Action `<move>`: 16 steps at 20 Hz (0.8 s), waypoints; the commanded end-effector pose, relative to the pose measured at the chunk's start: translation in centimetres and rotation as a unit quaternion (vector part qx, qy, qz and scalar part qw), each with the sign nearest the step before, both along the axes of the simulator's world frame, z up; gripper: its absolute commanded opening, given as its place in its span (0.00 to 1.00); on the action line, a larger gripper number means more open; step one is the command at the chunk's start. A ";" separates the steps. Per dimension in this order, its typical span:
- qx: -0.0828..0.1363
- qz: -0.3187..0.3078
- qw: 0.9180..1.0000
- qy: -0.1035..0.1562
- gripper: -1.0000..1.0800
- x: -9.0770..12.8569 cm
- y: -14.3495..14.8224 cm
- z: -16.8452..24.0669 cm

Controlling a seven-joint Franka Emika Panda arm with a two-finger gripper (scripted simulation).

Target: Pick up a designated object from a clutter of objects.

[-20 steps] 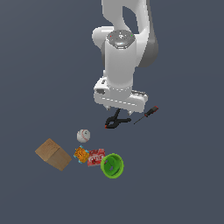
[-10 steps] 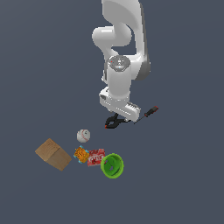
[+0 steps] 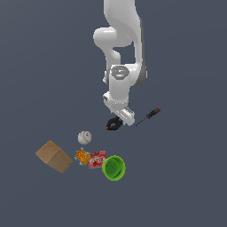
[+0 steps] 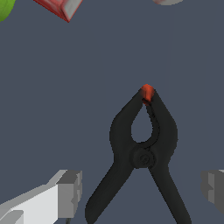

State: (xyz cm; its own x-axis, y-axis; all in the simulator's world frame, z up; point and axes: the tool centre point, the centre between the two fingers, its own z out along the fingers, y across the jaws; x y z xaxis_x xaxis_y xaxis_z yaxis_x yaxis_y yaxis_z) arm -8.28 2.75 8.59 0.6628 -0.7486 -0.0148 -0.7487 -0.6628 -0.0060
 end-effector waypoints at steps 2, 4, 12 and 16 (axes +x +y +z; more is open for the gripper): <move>-0.004 -0.026 1.000 -0.001 0.96 -0.8 -0.3 -1.0; -0.006 -0.036 0.999 -0.002 0.96 -1.2 -0.4 -1.3; -0.007 -0.043 0.999 -0.002 0.96 -1.5 -0.4 -1.7; -0.007 -0.044 0.999 -0.002 0.96 -1.5 -0.5 -2.4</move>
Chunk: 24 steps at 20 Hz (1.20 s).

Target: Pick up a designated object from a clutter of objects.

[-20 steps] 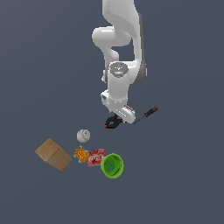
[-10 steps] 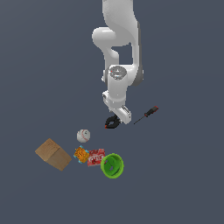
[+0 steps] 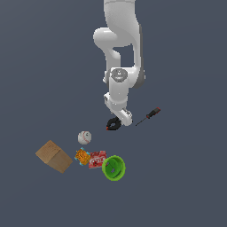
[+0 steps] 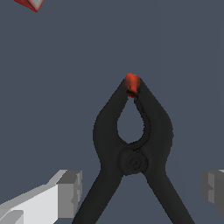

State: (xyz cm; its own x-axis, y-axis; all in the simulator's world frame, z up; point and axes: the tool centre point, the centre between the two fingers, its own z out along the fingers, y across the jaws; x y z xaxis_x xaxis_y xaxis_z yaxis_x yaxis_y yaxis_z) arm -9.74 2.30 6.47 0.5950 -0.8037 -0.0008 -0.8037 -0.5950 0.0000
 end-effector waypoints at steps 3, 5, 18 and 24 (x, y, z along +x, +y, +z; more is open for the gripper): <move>0.000 -0.001 1.000 0.000 0.96 -0.1 0.0 -1.4; 0.000 -0.001 1.000 0.000 0.96 -0.1 0.0 -2.3; 0.000 -0.002 1.000 0.000 0.00 -0.1 0.0 -4.6; 0.000 -0.002 1.000 0.000 0.00 -0.1 0.0 -4.6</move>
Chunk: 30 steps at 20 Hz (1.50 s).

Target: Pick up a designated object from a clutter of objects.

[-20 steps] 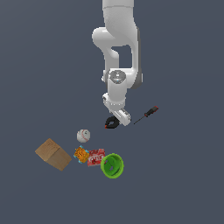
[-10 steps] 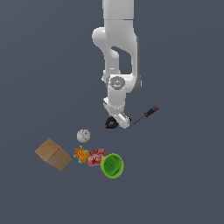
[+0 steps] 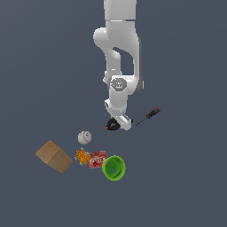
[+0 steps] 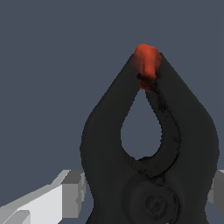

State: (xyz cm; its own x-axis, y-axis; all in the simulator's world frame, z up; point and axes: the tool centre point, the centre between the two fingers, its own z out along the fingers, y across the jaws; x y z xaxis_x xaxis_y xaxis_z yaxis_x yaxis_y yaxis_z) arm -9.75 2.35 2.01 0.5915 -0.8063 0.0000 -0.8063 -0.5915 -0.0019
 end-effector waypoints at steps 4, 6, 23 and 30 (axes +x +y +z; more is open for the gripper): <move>0.000 0.000 1.000 0.000 0.00 0.0 0.0 0.1; 0.000 0.000 1.000 0.000 0.00 0.1 0.1 0.4; -0.002 -0.001 1.000 0.000 0.00 2.6 3.0 10.1; -0.003 -0.002 1.000 0.000 0.00 4.3 4.8 16.3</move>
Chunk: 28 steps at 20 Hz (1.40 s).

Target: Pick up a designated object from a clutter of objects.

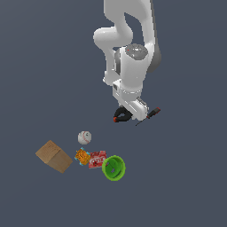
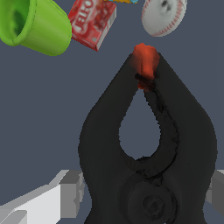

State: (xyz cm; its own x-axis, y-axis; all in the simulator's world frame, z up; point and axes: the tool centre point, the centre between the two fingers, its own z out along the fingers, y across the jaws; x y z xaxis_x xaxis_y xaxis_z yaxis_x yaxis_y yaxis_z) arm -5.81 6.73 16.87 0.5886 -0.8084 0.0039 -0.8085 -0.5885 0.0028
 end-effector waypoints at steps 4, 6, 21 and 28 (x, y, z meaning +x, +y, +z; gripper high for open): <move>-0.001 0.000 1.000 -0.001 0.00 1.3 1.5 5.1; -0.001 0.000 1.000 -0.001 0.00 1.9 2.0 6.9; 0.002 0.001 1.000 0.000 0.00 5.6 6.2 19.4; 0.002 0.002 1.000 0.000 0.00 6.7 7.2 22.4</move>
